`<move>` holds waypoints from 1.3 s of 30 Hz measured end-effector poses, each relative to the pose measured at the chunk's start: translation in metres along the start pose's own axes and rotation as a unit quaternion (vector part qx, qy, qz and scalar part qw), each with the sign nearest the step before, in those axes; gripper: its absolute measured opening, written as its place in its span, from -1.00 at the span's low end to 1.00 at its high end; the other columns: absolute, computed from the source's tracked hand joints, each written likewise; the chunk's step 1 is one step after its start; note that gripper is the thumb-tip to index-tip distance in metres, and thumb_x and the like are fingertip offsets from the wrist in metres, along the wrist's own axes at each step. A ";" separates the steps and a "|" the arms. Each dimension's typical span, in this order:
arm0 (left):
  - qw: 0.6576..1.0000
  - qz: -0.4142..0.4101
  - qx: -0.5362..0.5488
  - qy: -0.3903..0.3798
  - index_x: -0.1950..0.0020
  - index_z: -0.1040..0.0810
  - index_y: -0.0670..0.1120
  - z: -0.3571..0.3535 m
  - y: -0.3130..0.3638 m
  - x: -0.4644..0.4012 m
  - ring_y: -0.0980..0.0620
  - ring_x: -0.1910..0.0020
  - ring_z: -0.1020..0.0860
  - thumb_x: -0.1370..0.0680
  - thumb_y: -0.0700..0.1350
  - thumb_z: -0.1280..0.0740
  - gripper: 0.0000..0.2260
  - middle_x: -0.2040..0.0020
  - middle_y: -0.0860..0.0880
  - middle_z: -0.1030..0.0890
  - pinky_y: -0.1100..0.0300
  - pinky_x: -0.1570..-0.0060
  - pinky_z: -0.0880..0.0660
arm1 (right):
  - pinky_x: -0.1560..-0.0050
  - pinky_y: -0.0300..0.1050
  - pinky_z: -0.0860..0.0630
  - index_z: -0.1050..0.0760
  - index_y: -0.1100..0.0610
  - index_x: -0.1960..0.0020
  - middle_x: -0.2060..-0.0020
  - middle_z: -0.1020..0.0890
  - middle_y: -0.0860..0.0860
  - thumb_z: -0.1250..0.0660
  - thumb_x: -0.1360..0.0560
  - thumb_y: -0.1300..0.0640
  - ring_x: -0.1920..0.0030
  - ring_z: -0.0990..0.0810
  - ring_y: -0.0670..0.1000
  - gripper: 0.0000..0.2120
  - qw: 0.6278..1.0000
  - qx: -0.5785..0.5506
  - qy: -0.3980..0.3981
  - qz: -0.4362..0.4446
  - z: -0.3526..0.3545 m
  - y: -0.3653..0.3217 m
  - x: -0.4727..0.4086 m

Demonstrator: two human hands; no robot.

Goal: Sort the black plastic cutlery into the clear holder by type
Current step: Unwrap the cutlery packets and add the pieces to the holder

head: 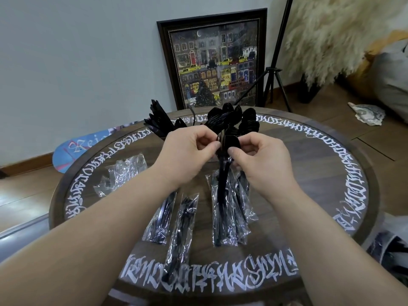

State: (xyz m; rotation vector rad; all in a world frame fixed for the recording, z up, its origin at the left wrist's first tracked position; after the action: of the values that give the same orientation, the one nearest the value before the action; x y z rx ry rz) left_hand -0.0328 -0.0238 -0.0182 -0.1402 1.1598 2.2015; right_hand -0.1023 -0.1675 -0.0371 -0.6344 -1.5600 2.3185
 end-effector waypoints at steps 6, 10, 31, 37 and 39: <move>0.981 -0.048 -0.075 0.175 0.13 -0.52 0.08 0.049 0.011 -0.034 0.34 0.35 -0.47 -0.49 -0.16 -0.39 -0.86 0.31 0.27 -0.50 0.45 0.23 -0.37 | 0.11 0.08 -0.61 -0.59 -0.07 0.25 0.38 -0.65 -0.12 -0.38 -0.46 0.14 0.27 -0.65 0.02 -0.84 0.999 0.008 0.047 -0.016 0.008 -0.001 -0.001; 0.964 -0.071 -0.110 0.232 0.09 -0.60 -0.01 0.064 0.023 -0.059 0.25 0.31 -0.47 -0.47 -0.14 -0.36 -0.93 0.27 0.20 -0.52 0.42 0.16 -0.39 | 0.11 0.09 -0.61 -0.60 -0.08 0.26 0.40 -0.64 -0.11 -0.38 -0.46 0.15 0.27 -0.64 0.06 -0.83 0.998 0.000 0.053 -0.031 0.008 -0.003 0.000; 0.923 0.019 -0.385 -0.008 0.08 -0.67 0.03 0.013 -0.019 -0.050 -0.07 -0.10 -0.42 -0.60 0.01 -0.17 -0.72 0.13 0.09 -0.64 0.04 -0.01 -0.44 | 0.07 0.01 -0.60 -0.56 -0.13 0.25 0.40 -0.62 -0.12 -0.36 -0.48 0.15 0.24 -0.62 -0.03 -0.79 0.998 0.037 0.044 -0.012 0.012 -0.002 -0.002; 0.944 -0.048 -0.317 0.084 -0.14 -0.64 0.05 0.010 -0.009 -0.040 -0.05 -0.19 -0.41 -0.57 0.03 -0.19 -0.73 -0.14 0.10 -0.61 0.01 -0.11 -0.36 | 0.21 -0.29 -0.50 -0.48 -0.03 0.23 0.38 -0.57 -0.15 -0.40 -0.45 0.18 0.35 -0.51 -0.20 -0.84 0.996 0.060 0.066 0.003 0.011 -0.004 -0.002; 0.969 -0.092 -0.219 0.066 -0.10 -0.66 0.02 0.007 0.003 -0.033 0.02 -0.06 -0.52 -0.54 0.05 -0.22 -0.72 -0.05 0.07 -0.63 0.10 -0.06 -0.43 | 0.23 -0.27 -0.49 -0.46 0.00 0.26 0.40 -0.56 -0.14 -0.41 -0.43 0.18 0.36 -0.51 -0.18 -0.83 0.995 0.064 0.079 0.007 0.012 -0.005 -0.002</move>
State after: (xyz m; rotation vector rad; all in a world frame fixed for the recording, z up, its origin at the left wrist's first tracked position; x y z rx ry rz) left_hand -0.0072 -0.0360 0.0001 -0.5633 0.6755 2.2713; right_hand -0.1069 -0.1766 -0.0284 -0.7769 -1.3295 2.2943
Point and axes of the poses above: each hand's wrist, its own x-axis away from the middle knuckle, its own z-axis out of the back of the hand, y = z × x, the point moved 1 cm from there along -x, towards the middle knuckle
